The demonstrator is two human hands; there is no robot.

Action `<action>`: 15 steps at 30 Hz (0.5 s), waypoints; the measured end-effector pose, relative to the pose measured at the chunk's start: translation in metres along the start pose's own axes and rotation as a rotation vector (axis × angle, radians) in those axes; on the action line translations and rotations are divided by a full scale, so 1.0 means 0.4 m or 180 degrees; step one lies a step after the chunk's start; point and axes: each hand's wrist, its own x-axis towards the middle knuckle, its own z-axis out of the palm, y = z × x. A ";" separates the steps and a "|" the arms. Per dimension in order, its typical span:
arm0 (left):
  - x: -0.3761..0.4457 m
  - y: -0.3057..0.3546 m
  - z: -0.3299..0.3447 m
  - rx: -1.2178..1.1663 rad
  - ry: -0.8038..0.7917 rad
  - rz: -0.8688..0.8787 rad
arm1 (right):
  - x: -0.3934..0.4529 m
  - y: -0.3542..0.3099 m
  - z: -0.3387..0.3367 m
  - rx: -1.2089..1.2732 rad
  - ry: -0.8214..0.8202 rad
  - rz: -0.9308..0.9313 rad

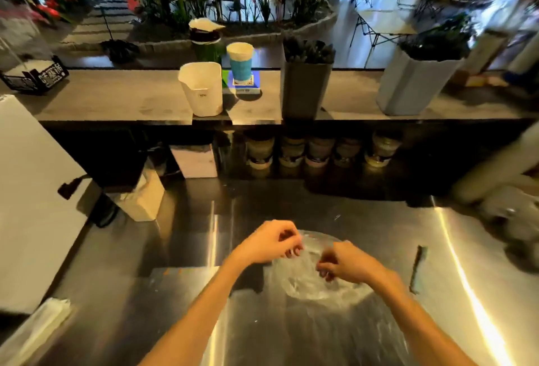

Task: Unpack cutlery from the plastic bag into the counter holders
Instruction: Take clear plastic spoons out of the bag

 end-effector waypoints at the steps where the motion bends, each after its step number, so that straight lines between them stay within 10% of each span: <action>1: 0.005 -0.025 0.053 0.0373 -0.0298 0.0066 | 0.000 0.037 0.045 -0.0374 0.0095 0.0105; 10: 0.086 -0.114 0.270 0.2927 -0.0691 -0.0285 | 0.018 0.140 0.115 -0.0202 0.1501 0.0096; 15: 0.105 -0.128 0.267 0.3545 -0.0655 -0.0784 | 0.023 0.169 0.088 -0.0559 0.1271 -0.0178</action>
